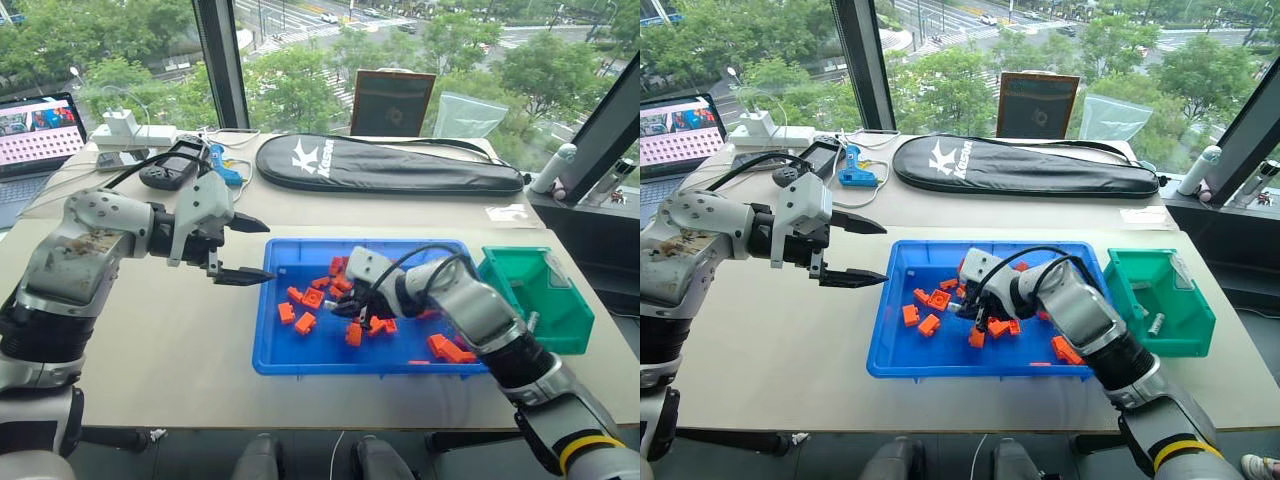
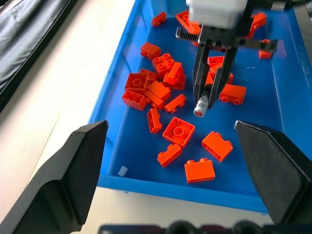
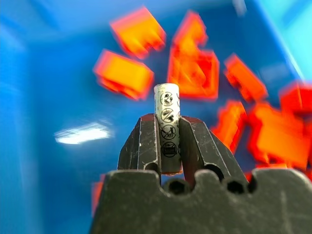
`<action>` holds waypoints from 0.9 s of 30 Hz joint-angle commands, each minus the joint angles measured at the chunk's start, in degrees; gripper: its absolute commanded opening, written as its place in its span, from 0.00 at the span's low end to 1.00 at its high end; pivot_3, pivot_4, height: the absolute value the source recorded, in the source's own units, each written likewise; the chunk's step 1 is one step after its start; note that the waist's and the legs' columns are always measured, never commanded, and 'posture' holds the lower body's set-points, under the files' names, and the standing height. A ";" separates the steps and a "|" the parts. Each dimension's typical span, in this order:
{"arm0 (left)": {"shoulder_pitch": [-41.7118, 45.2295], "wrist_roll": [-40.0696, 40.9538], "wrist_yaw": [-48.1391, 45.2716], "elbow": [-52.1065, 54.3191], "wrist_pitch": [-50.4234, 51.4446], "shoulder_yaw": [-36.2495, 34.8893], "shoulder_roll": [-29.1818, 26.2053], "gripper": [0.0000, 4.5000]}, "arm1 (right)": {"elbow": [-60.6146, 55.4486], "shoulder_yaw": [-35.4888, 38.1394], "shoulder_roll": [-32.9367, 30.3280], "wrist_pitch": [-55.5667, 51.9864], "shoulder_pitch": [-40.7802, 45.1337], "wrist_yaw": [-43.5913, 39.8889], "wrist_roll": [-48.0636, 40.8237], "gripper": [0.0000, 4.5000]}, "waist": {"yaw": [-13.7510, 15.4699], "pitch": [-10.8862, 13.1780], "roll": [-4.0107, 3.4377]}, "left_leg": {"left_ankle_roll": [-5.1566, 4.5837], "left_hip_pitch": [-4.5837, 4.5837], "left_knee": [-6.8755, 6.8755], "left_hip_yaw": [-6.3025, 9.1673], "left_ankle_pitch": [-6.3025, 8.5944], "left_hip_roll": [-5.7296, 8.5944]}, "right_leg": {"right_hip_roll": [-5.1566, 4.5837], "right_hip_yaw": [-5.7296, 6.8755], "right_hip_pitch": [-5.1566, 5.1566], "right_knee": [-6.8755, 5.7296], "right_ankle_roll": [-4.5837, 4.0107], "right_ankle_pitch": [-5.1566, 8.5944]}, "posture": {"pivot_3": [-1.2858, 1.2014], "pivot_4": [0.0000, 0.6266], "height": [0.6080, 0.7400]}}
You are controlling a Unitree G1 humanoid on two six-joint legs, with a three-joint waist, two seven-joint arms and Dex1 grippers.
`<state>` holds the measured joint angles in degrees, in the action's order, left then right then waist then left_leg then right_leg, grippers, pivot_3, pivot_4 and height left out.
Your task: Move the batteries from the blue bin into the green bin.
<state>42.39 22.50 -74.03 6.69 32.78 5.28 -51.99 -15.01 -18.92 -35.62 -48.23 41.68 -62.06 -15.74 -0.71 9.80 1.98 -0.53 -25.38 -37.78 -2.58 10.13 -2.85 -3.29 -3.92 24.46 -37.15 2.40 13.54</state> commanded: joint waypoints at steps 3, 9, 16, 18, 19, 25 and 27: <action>2.38 4.20 0.84 1.54 2.81 -2.11 2.77 1.00 | 0.80 15.44 -13.87 -1.32 1.99 2.24 0.02 0.06 | 0.38 0.00 0.01 | 0.00 0.01 -0.01 0.00 0.00 0.01 | -0.02 0.01 -0.05 0.01 0.00 -0.01 | 0.52 0.24 0.95; 5.20 6.39 2.69 0.23 4.77 -2.52 6.27 1.00 | 8.14 21.99 -27.03 -0.96 -2.94 7.26 5.11 0.06 | 0.87 0.00 0.05 | -0.01 -0.01 -0.01 -0.15 0.01 0.08 | -0.14 -0.02 0.00 0.13 -0.01 0.01 | 0.52 0.24 0.95; 5.43 2.77 9.17 -0.97 0.82 -2.58 10.91 1.00 | 13.30 27.53 -31.17 0.17 -15.82 10.70 7.50 0.06 | -0.33 0.00 0.04 | -0.03 0.05 0.01 -0.08 0.01 0.03 | -0.03 -0.08 -0.06 0.05 0.00 0.01 | 0.52 0.24 0.95; 5.33 2.08 10.39 -1.19 0.43 -2.57 11.22 1.00 | 13.64 27.24 -31.65 2.33 -19.37 9.92 7.61 0.06 | -0.33 0.00 0.04 | -0.03 0.07 -0.02 -0.10 0.01 0.06 | -0.06 -0.10 -0.09 0.05 0.03 -0.01 | 0.52 0.24 0.95; 5.29 1.35 11.08 -1.44 -0.21 -2.45 11.30 1.00 | 13.93 27.51 -31.20 2.69 -20.36 10.20 7.43 0.06 | -0.32 0.00 0.04 | -0.03 0.08 -0.03 -0.09 0.01 0.06 | -0.06 -0.10 -0.09 0.04 0.03 -0.01 | 0.52 0.24 0.95; 4.89 -0.28 13.44 -2.11 -2.33 -3.13 11.64 1.00 | 14.73 29.38 -29.85 3.62 -20.81 11.04 5.70 0.43 | -0.58 0.00 0.01 | -0.03 0.10 -0.03 -0.09 0.01 0.07 | -0.04 -0.14 -0.09 0.04 0.07 -0.03 | 0.52 0.24 0.95; 4.53 -0.50 13.80 -2.04 -2.79 -3.40 11.51 1.00 | 14.84 30.10 -30.03 3.97 -20.29 11.18 5.50 0.58 | -0.47 0.00 0.01 | -0.03 0.10 -0.03 -0.09 0.01 0.07 | -0.05 -0.14 -0.10 0.04 0.08 -0.03 | 0.52 0.24 0.95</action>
<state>46.87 22.27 -61.00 3.81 31.51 3.62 -40.27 0.50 7.97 -64.86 -45.42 19.75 -51.58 -9.80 -1.18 9.80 1.99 -0.56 -25.28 -37.81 -2.67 10.14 -2.77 -3.34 -4.06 24.36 -37.10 2.48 13.52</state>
